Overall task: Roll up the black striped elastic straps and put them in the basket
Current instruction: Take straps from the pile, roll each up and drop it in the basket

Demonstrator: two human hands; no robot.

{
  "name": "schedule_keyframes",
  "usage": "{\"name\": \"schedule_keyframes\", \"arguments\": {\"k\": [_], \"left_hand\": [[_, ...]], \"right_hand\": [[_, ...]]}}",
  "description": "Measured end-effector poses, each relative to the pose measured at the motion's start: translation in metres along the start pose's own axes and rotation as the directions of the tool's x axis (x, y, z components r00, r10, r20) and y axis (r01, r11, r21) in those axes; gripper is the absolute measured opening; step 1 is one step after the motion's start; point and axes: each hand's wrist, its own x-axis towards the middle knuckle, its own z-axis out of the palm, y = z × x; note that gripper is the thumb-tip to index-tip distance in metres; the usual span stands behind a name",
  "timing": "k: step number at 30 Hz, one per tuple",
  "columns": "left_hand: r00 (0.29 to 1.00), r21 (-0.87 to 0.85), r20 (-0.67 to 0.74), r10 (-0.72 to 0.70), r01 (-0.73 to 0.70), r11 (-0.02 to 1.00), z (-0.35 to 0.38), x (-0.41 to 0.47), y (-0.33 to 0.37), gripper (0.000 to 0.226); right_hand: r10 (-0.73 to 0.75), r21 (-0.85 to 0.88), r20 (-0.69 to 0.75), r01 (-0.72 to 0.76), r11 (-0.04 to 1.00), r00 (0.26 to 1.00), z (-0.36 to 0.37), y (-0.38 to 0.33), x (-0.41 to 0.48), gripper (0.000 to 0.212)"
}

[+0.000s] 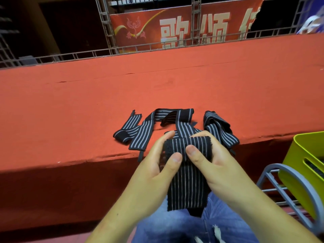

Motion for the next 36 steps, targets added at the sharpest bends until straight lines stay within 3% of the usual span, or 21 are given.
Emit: {"name": "schedule_keyframes", "arguments": {"k": [7, 14, 22, 29, 36], "left_hand": [[0.991, 0.060, -0.129, 0.040, -0.033, 0.998, -0.006, 0.002, 0.002, 0.032], [0.983, 0.022, -0.163, 0.078, -0.076, 0.997, -0.004, 0.001, 0.004, 0.038], [0.969, -0.018, -0.191, 0.157, -0.163, 0.986, -0.002, 0.004, -0.001, 0.047], [0.978, -0.022, -0.147, 0.150, -0.155, 0.988, -0.002, 0.002, 0.000, 0.050], [0.985, -0.071, -0.157, 0.077, -0.089, 0.994, -0.003, 0.002, 0.002, 0.028]], "right_hand": [[0.093, 0.044, -0.003, -0.093, 0.995, 0.996, -0.003, 0.001, 0.000, 0.024], [0.211, 0.193, 0.057, -0.219, 0.957, 0.976, -0.005, 0.010, 0.002, 0.065], [0.288, 0.198, 0.103, -0.303, 0.932, 0.952, -0.006, 0.011, 0.001, 0.081], [0.239, 0.247, 0.085, -0.253, 0.936, 0.967, -0.006, 0.005, 0.001, 0.046], [0.184, 0.260, 0.093, -0.202, 0.944, 0.978, -0.008, 0.005, -0.001, 0.022]]}}
